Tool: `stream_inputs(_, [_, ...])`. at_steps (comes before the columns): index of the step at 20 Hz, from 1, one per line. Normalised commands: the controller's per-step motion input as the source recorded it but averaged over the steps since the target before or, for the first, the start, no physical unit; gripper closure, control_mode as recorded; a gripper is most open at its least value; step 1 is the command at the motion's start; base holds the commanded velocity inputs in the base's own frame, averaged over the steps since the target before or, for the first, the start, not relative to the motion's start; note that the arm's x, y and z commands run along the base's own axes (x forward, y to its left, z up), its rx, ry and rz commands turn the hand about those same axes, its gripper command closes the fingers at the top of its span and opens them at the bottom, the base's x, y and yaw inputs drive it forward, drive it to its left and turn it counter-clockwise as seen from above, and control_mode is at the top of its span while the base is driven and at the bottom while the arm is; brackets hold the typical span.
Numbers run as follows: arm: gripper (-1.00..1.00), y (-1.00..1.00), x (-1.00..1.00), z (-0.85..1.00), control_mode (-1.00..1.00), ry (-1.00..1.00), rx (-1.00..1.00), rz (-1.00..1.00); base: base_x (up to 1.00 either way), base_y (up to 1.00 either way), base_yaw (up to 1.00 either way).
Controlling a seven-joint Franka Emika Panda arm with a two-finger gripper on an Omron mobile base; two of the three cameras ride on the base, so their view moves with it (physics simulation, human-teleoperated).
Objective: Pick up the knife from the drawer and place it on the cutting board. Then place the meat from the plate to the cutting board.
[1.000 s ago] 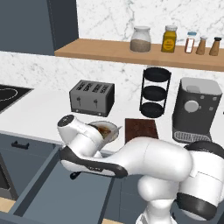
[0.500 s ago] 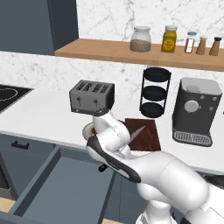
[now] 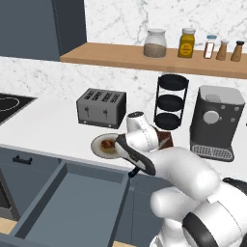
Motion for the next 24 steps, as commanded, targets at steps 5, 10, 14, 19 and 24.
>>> stream_inputs(5, [1.00,-0.23,0.56,0.00,-1.00,0.06,0.00,0.00,0.00,0.00,0.00])
stream_inputs(10, [1.00,-0.23,0.42,-0.02,-1.00,0.00,0.00,0.00,0.00,0.00,0.00])
stream_inputs(14, [1.00,-0.44,0.20,-0.23,-1.00,0.00,0.00,0.00,0.00,0.00,0.00])
stream_inputs(19, [1.00,-0.27,0.28,-0.27,-1.00,0.00,0.00,0.00,0.00,0.00,0.00])
stream_inputs(24, [1.00,-0.02,0.41,-0.27,-1.00,-0.01,0.00,0.00,0.00,0.00,0.00])
